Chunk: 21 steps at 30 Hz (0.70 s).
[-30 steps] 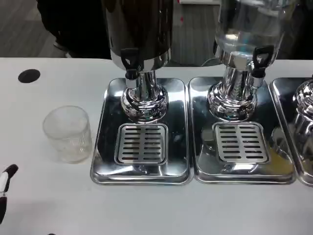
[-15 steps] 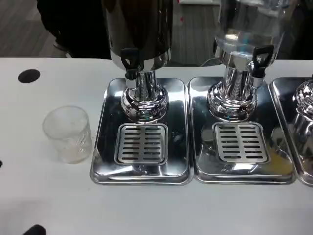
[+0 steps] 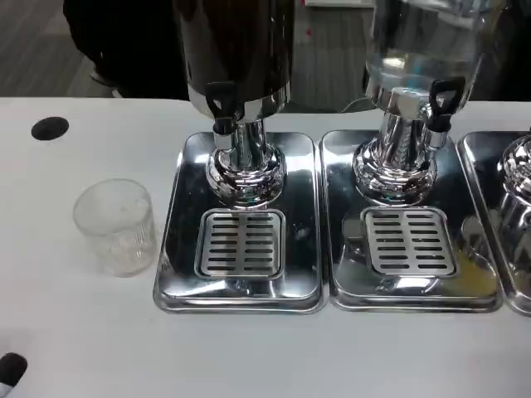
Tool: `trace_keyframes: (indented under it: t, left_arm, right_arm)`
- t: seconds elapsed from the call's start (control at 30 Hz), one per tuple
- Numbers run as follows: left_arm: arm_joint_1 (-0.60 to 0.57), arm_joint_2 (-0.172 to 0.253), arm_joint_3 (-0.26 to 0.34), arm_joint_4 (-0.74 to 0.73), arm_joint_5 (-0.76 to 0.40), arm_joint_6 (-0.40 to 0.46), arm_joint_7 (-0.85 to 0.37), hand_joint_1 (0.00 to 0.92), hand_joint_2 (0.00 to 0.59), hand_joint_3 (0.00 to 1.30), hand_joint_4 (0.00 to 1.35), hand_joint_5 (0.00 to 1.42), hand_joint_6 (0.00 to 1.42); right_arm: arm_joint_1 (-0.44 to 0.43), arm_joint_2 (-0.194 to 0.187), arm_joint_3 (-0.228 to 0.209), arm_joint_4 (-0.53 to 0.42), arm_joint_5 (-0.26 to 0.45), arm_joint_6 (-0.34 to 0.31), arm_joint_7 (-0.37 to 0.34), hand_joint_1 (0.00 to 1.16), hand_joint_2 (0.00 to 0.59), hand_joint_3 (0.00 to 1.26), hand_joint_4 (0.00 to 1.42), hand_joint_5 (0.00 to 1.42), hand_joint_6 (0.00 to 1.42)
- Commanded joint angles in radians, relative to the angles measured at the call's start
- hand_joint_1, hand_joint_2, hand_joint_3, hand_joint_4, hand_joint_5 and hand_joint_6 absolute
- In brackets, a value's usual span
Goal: Grasp the cup under the faucet to collect the drink, then remove the cup.
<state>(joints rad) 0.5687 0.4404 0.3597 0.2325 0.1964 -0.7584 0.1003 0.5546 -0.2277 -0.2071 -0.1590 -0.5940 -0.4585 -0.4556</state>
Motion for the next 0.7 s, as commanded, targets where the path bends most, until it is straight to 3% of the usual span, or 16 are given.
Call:
trace_keyframes:
  t: [0.03, 0.43, 0.7]
  left_arm:
    - [-0.049, 0.031, 0.011, 0.045, -0.019, 0.009, -0.024, 0.132, 0.018, 0.0, 0.0, 0.02, 0.03]
    - [-0.245, 0.07, 0.002, 0.263, -0.066, 0.04, -0.072, 0.199, 0.023, 0.0, 0.0, 0.03, 0.04]
    - [-0.359, 0.081, -0.023, 0.386, -0.065, 0.069, -0.071, 0.328, 0.039, 0.0, 0.0, 0.03, 0.06]
  right_arm:
    - [0.001, 0.003, -0.004, 0.01, 0.012, -0.012, -0.008, 0.61, 0.586, 0.32, 0.2, 0.1, 0.03]
    - [-0.011, 0.004, 0.003, 0.021, 0.013, -0.015, -0.008, 0.6, 0.586, 0.32, 0.2, 0.1, 0.03]
    - [-0.022, 0.007, 0.017, 0.019, 0.009, -0.012, -0.007, 0.59, 0.586, 0.32, 0.2, 0.1, 0.03]
